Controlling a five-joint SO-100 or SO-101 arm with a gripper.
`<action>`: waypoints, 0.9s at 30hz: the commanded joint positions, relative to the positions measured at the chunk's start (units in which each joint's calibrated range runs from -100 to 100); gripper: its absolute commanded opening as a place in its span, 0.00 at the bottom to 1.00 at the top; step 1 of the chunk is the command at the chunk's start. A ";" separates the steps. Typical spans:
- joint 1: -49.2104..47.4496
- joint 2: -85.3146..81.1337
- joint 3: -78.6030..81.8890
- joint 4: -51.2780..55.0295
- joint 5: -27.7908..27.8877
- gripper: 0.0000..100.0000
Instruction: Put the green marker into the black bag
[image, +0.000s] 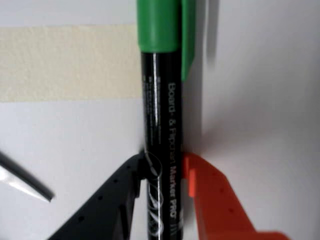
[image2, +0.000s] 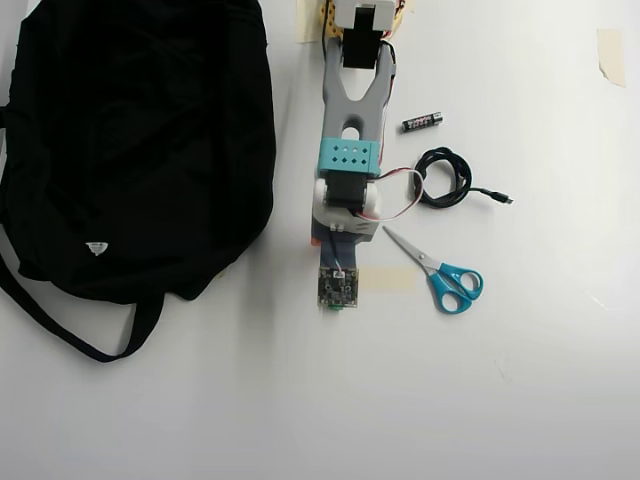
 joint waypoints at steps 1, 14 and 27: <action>-0.02 0.02 -0.33 -0.40 -0.18 0.02; -1.14 -1.47 -3.20 2.52 -0.24 0.02; -1.59 -1.47 -19.64 17.25 -0.13 0.02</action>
